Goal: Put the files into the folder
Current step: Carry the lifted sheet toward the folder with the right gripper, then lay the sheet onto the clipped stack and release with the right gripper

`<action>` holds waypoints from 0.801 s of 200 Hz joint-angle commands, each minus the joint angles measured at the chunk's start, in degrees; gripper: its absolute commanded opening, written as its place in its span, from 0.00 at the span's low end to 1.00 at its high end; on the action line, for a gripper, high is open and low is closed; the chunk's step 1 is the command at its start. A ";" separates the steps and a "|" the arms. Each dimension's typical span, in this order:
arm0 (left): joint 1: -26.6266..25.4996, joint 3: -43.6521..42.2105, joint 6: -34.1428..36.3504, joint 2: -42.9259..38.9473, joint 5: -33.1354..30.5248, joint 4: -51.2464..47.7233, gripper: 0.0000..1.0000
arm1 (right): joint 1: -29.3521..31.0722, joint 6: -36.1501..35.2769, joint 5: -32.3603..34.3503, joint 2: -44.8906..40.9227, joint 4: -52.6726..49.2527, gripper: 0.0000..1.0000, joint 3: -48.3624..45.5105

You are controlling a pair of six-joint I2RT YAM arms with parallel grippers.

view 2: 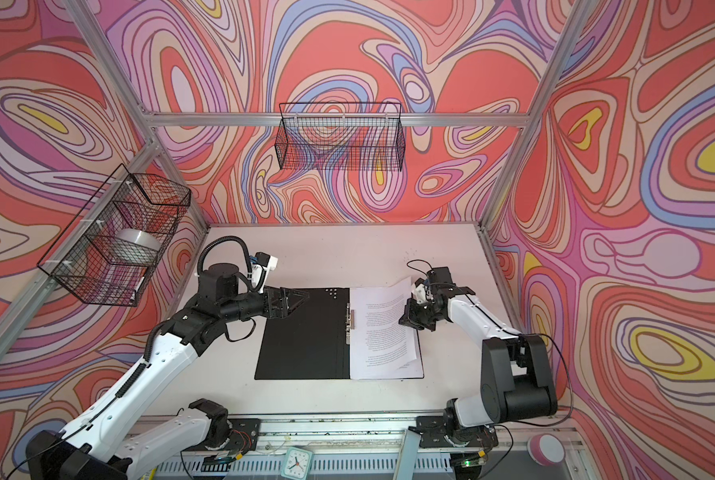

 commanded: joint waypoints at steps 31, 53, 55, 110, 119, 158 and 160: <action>0.12 -0.44 -0.18 0.58 0.84 1.26 1.00 | 0.11 -2.89 -2.27 1.85 0.31 0.00 -0.02; 0.12 -0.35 -0.21 0.86 0.86 1.27 1.00 | 0.16 -3.27 -2.36 2.12 0.20 0.00 0.08; 0.15 -0.34 -0.22 0.88 0.87 1.26 1.00 | 0.12 -3.29 -2.46 2.20 0.16 0.00 0.08; 0.19 -0.23 0.01 0.92 0.88 0.89 1.00 | 0.20 -5.01 -2.65 3.41 -1.43 0.00 0.25; 0.23 -0.27 -0.02 0.93 0.83 0.88 1.00 | 0.27 -5.14 -2.56 3.44 -1.56 0.00 0.36; 0.24 -0.26 0.06 0.97 0.89 0.89 1.00 | 0.27 -6.35 -2.34 3.75 -2.30 0.00 0.41; 0.19 -0.27 0.09 0.98 0.90 1.04 1.00 | 0.21 -6.41 -2.38 3.80 -2.27 0.00 0.40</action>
